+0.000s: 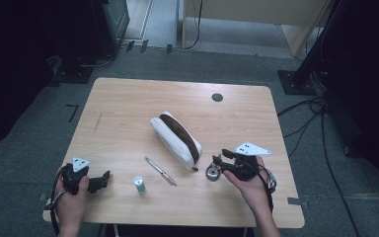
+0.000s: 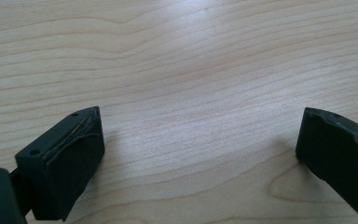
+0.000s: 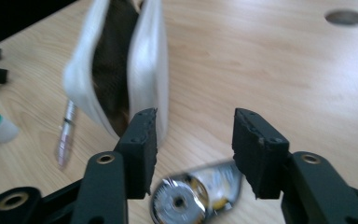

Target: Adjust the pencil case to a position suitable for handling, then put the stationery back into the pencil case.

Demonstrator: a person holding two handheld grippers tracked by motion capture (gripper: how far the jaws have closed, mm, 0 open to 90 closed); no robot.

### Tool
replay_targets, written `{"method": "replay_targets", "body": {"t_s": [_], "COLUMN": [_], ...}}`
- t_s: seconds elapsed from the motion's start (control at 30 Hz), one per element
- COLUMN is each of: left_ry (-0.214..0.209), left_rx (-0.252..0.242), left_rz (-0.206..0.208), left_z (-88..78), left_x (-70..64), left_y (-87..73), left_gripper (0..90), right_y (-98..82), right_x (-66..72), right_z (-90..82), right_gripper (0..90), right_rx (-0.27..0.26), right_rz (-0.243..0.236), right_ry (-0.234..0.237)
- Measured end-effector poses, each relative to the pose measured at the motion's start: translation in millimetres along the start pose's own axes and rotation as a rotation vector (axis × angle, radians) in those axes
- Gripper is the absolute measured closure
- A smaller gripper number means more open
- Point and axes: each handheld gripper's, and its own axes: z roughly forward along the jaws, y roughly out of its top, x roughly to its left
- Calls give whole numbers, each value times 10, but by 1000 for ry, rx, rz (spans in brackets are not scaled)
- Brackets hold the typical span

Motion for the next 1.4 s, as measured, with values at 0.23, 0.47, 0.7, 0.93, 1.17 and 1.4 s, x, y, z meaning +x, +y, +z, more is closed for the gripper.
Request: {"method": "replay_targets", "body": {"t_s": [0.23, 0.47, 0.7, 0.93, 1.17, 1.4], "left_ry": [0, -7, -9, -10, -11, -13], "left_rx": [0, -1, -1, -2, -2, -3], "left_rz": [0, 10, 12, 10, 12, 15], "left_z": [0, 4, 6, 9, 9, 13], "left_x": [0, -5, -5, -10, -12, -15], "left_y": [0, 4, 5, 8, 9, 12], "left_gripper": [13, 13, 13, 13, 13, 13], "right_y": [-269, -418, -442, -460, -495, -557], "right_x": [-26, 41, 141, 227, 247, 163], "right_z": [74, 188, 296, 418, 482, 361], "right_gripper": [356, 264, 161, 130, 226, 418], "right_rx": [30, 70, 101, 134, 153, 146], "right_rz": [48, 136, 139, 109, 67, -17], "right_ry": [-36, -116, -146, -189, -235, -205]}}
